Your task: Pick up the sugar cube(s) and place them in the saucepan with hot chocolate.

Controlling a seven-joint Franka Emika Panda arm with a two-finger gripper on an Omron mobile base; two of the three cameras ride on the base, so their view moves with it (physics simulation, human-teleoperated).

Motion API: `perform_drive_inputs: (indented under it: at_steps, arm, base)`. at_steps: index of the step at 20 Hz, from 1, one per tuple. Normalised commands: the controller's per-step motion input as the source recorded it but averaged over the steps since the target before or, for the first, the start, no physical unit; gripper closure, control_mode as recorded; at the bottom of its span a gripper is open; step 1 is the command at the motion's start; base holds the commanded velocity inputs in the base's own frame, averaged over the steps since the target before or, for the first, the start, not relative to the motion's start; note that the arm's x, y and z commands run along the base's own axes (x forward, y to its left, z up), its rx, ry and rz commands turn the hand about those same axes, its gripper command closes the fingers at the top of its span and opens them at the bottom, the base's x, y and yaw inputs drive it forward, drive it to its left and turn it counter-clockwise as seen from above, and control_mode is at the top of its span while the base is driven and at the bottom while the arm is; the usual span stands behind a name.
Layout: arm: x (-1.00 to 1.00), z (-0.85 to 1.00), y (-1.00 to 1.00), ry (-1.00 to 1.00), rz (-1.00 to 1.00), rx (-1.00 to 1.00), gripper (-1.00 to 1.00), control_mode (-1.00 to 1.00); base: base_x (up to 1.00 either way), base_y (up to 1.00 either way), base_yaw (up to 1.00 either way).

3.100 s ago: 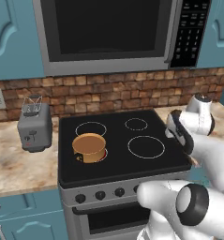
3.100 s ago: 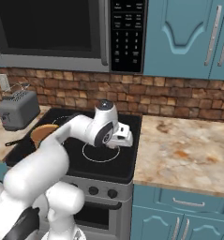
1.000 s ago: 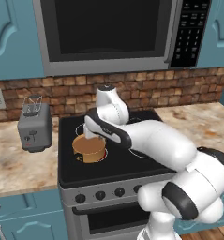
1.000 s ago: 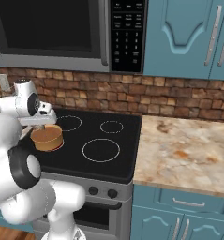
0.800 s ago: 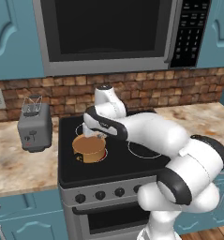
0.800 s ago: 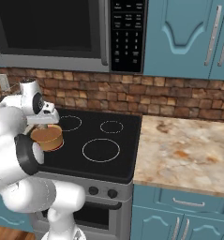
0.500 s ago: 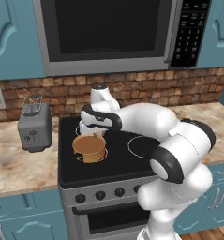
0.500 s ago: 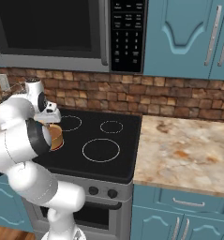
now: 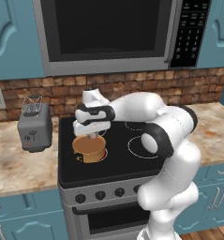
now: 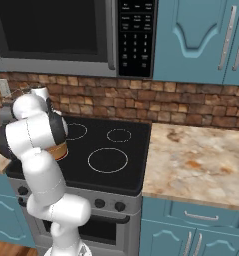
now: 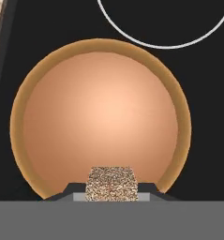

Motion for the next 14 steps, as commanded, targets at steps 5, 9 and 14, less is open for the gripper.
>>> perform_drive_inputs:
  at_steps: [5,9,14]
  arm:
    - [0.01,-0.30,0.00,0.06,0.00,0.00,1.00,-1.00]
    - [0.00,-0.32,0.05,0.00,0.00,-0.05,1.00,-1.00]
    - [0.00,-0.16,0.00,0.00,0.00,-0.02,1.00,-1.00]
  base:
    - [0.00,0.00,0.00]
    - [0.00,0.00,0.00]
    - [0.00,0.00,0.00]
